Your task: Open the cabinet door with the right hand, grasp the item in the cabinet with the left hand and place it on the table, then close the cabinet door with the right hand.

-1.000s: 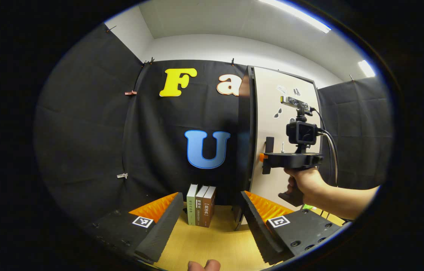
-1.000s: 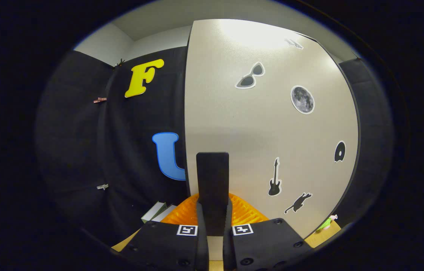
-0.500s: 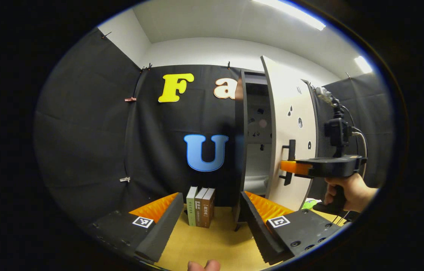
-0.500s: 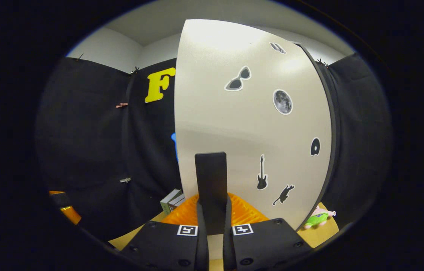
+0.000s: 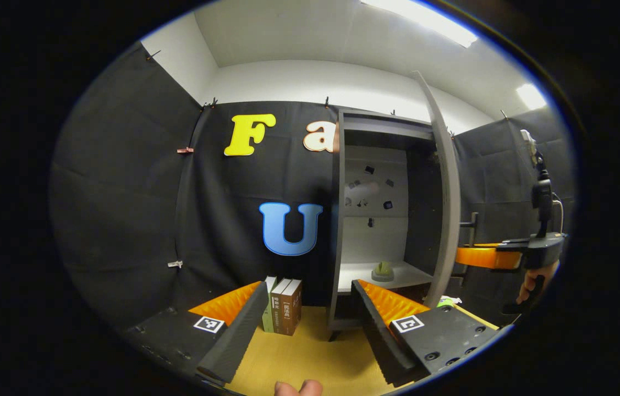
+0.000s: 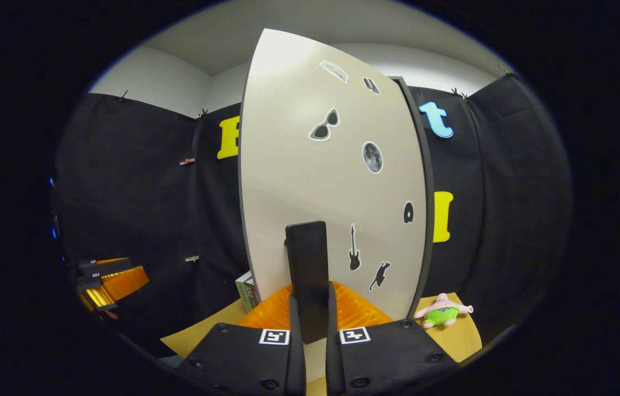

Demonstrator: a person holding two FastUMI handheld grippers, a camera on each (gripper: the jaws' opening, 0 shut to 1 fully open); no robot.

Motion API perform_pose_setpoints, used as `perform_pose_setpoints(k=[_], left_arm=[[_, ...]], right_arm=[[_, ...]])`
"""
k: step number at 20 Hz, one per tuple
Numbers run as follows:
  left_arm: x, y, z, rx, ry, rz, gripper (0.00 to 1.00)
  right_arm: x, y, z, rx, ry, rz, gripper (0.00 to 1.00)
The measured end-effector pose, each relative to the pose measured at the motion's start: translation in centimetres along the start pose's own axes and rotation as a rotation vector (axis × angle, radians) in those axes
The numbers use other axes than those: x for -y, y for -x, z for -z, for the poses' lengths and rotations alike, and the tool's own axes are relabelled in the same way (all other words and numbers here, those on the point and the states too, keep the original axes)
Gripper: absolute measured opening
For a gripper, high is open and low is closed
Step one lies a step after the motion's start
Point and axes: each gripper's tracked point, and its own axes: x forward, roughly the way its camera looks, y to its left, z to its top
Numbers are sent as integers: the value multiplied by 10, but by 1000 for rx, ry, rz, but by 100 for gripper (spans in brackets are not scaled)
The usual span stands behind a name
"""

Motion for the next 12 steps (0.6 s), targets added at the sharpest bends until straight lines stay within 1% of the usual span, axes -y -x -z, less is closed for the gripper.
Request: perform_pose_setpoints(k=[3, 5, 7, 12], left_arm=[[25, -9, -3, 6, -7, 23, 95], [41, -16, -2, 1, -9, 39, 94], [63, -23, -2, -4, -1, 70, 94], [101, -42, -3, -17, 21, 112, 95]], right_arm=[[20, 20, -4, 15, 4, 41, 18], [31, 25, -5, 20, 2, 65, 18], [42, 30, -6, 20, -6, 84, 18], [73, 46, -11, 41, -16, 176, 17]])
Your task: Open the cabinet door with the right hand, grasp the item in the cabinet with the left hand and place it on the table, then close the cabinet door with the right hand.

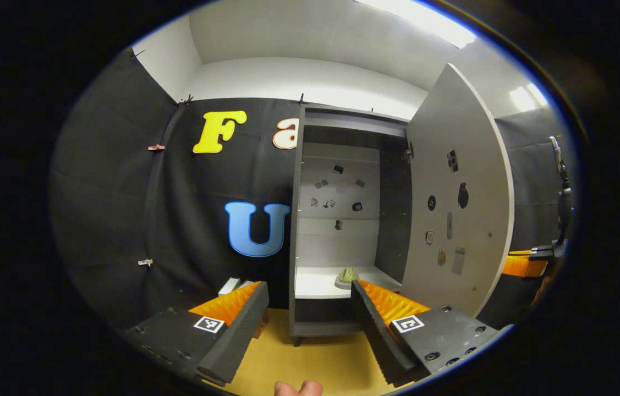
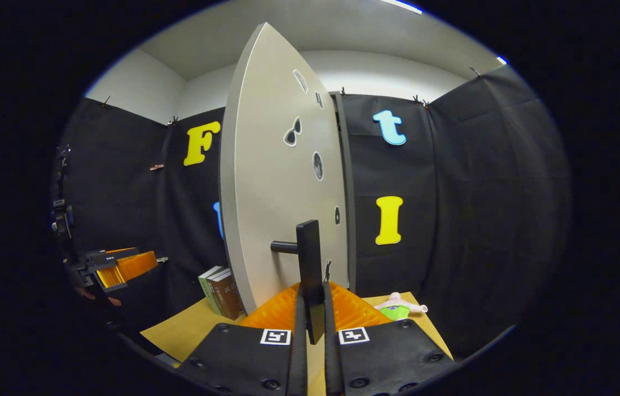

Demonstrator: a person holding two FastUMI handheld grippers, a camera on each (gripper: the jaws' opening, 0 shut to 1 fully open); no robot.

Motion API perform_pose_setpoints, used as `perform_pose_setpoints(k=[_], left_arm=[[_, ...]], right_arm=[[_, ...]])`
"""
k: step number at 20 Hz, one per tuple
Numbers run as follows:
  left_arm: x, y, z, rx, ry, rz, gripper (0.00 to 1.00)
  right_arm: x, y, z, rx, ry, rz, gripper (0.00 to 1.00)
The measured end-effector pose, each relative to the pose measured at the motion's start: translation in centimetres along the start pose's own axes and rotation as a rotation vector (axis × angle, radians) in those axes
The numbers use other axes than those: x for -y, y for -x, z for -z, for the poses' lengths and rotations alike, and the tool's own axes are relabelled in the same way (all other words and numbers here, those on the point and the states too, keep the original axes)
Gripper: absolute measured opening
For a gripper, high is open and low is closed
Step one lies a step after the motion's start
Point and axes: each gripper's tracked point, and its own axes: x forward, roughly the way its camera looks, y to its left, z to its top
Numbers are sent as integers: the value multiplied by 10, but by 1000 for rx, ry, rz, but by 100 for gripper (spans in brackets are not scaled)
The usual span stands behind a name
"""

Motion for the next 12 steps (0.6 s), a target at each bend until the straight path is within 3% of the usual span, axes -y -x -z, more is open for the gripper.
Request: perform_pose_setpoints(k=[6, 12], left_arm=[[35, -26, -3, 4, -5, 33, 95], [62, -51, 0, -9, -3, 62, 95]], right_arm=[[46, 7, -11, 42, 26, 82, 16], [40, 11, -9, 36, 7, 12, 11]])
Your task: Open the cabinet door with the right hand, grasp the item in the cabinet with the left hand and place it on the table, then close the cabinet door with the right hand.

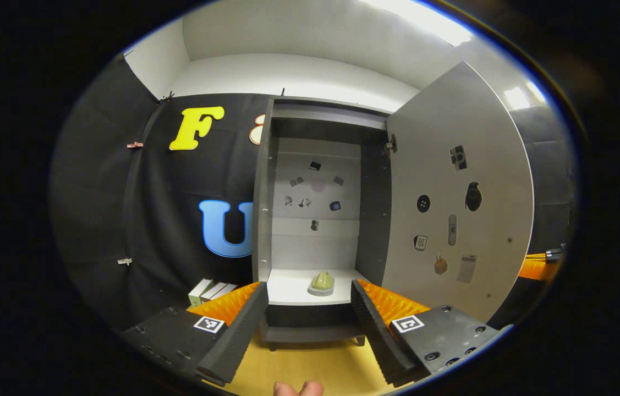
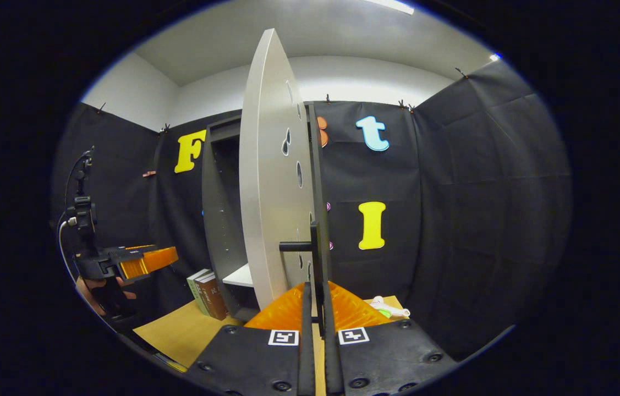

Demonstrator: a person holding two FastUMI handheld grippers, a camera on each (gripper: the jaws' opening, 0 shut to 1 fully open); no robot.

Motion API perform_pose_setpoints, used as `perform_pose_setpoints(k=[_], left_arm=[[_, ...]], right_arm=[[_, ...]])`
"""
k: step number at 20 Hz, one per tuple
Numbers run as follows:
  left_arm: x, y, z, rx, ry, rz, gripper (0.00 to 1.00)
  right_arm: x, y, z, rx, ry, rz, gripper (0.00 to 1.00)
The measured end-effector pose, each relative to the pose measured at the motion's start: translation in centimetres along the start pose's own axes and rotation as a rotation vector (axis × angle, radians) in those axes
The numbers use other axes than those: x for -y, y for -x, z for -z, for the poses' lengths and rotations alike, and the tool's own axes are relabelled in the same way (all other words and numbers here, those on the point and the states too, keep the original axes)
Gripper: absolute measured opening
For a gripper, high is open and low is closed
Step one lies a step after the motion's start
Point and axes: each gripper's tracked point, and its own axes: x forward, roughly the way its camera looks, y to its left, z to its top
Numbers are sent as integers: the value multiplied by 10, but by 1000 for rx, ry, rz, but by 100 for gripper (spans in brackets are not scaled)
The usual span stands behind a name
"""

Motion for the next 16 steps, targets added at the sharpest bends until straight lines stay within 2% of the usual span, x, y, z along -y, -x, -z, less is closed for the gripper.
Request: perform_pose_setpoints(k=[1, 2, 5, 6, 9, 11, 12, 14, 15, 16], left_arm=[[4, -6, 3, -6, 0, 11, 95], [9, -12, 4, -15, -3, 27, 95], [20, -31, 8, -36, -30, 55, 95], [23, -38, 7, -39, -39, 60, 95], [32, -66, 8, -37, -47, 75, 95], [37, -89, 10, -45, -48, 84, 92], [40, -102, 11, -56, -47, 94, 94], [43, -134, 14, -86, -61, 117, 94], [40, -150, 18, -107, -76, 118, 92], [40, -166, 22, -137, -87, 124, 92]], right_arm=[[0, 1, 0, 1, -7, -2, 22], [-1, 1, 1, 0, -20, -7, 11], [11, 8, -2, 27, -39, -26, 12], [20, 14, -5, 44, -39, -9, 17], [59, 16, -2, 55, -35, 80, 19], [80, 22, 10, 15, -39, 122, 72], [91, 23, 12, 9, -40, 149, 99], [115, 22, 14, 45, -23, 221, 98], [125, 22, 14, 63, -10, 240, 100], [135, 20, 13, 78, 8, 261, 97]])
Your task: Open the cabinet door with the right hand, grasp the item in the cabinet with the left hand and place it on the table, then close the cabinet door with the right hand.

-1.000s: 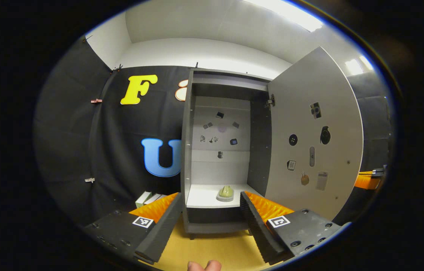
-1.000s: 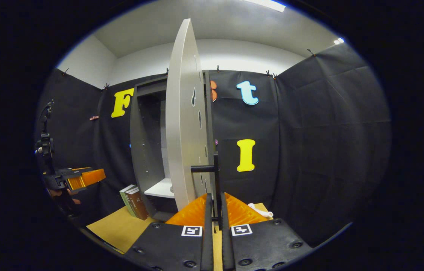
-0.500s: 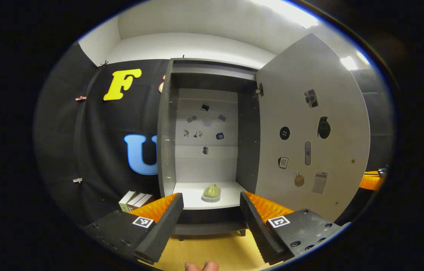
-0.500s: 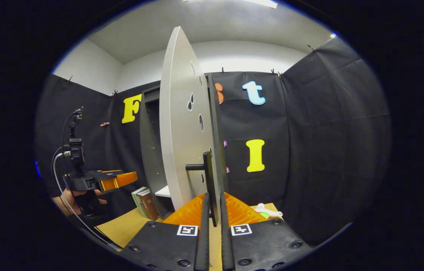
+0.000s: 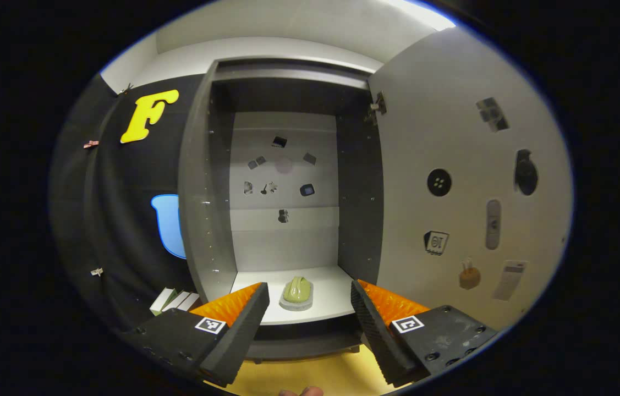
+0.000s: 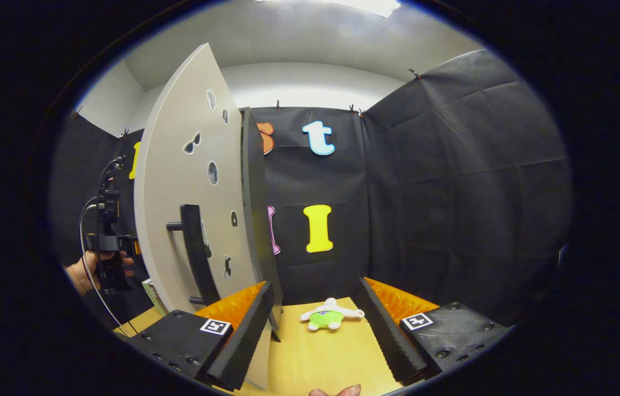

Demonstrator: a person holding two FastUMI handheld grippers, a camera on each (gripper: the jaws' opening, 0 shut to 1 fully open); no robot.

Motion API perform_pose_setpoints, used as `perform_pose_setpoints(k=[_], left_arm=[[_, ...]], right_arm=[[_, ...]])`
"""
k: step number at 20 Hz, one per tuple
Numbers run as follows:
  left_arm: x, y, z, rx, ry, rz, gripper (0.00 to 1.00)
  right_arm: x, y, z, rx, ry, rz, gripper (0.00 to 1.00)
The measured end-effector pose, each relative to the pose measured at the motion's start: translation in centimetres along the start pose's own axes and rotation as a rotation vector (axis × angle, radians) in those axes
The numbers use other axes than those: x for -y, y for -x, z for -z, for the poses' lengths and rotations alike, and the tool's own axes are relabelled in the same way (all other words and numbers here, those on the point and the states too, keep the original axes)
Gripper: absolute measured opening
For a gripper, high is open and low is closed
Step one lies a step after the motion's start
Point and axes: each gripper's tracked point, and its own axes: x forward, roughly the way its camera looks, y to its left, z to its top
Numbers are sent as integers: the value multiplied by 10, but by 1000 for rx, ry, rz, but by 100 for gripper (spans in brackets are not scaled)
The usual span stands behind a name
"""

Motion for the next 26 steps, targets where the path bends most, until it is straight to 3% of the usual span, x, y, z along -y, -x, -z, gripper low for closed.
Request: perform_pose_setpoints(k=[4, 6, 8, 11, 14, 16, 18, 19, 24, 26], left_arm=[[-1, -64, 17, -137, 19, 63, 92], [-7, -94, 28, -211, -27, 70, 90], [-12, -127, 47, -292, -67, 82, 87], [-14, -173, 71, -382, -36, 105, 75], [-23, -209, 89, -454, -64, 101, 74], [-24, -224, 103, -512, -31, 105, 71], [-26, -233, 116, -559, -17, 101, 62], [-28, -237, 122, -583, -28, 98, 56], [-28, -243, 130, -622, -90, 88, 54], [-31, -244, 125, -613, -121, 74, 44]], right_arm=[[26, -12, 12, -17, 18, 28, 97], [39, -17, 15, -16, 25, 42, 97], [49, -23, 18, -15, 34, 49, 97], [56, -32, 30, -39, 52, 48, 97], [69, -38, 37, -56, 68, 57, 97], [77, -41, 40, -64, 66, 72, 97], [88, -42, 40, -65, 68, 94, 97], [92, -42, 40, -62, 68, 104, 97], [99, -45, 47, -80, 70, 118, 97], [96, -47, 48, -80, 79, 115, 97]])
